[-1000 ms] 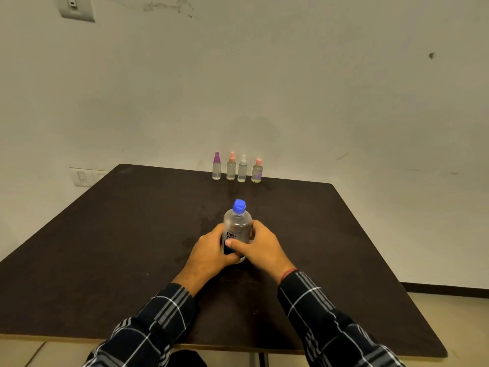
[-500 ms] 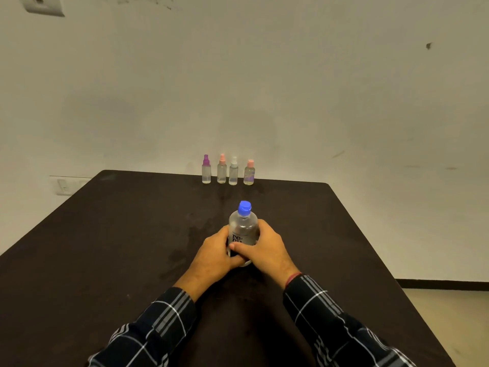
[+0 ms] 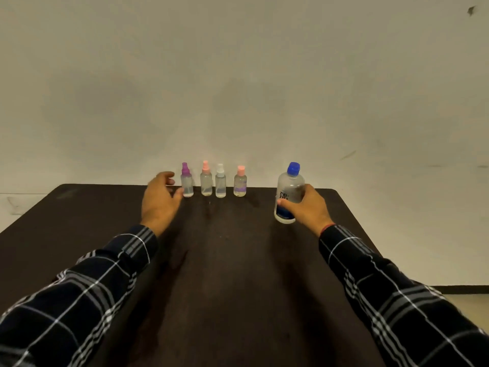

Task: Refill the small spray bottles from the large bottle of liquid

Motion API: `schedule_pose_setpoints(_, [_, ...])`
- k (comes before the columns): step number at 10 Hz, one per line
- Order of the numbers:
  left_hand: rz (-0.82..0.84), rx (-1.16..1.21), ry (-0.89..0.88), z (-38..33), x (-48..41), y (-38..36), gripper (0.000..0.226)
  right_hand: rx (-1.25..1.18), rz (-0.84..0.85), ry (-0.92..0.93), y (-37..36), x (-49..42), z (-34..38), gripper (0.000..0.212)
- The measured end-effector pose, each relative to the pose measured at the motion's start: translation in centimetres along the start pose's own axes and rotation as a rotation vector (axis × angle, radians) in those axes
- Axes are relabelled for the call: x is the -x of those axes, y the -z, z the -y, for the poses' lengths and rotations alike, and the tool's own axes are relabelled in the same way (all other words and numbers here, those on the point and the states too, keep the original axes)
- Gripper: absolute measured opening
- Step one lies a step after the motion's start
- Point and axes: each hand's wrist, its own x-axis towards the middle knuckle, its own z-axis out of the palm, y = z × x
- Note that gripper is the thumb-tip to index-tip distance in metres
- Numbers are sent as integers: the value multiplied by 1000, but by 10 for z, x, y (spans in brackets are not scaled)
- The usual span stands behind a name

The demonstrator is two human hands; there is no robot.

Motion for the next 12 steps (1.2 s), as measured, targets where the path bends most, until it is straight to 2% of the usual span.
schedule_pose_setpoints(1, [5,24,82,13,-34,-20,67,18,-34,-33,4,-45,-18,65])
schedule_pose_setpoints(2, [49,37,150,21,-50,-34,75,32,-60,-53,8,-79,-31,65])
schedule_pose_setpoints(3, [89,25,172,20,-51,-43,72,-8,-73,-95,12,-100,-38,65])
schedule_pose_setpoints(5, [189,6,238,12,-65,-46,51,1,-20,-177,13,-125,-35,63])
schedule_pose_setpoints(6, [232,-27,263,12,-73,-45,44,16,36,-248,16,-129,-31,61])
schedule_pose_setpoints(8, [299,-44,318,8,-78,-39,48,119,172,-418,30,-115,-24,79])
schedule_pose_setpoints(9, [324,-20,322,5,-72,-32,56,177,235,-494,37,-103,-16,99])
schedule_pose_setpoints(10, [354,-32,327,-6,-70,-16,56,226,292,-495,51,-95,1,105])
schedule_pose_setpoints(12, [366,-50,352,-40,-74,20,66,281,403,-509,83,-86,51,100])
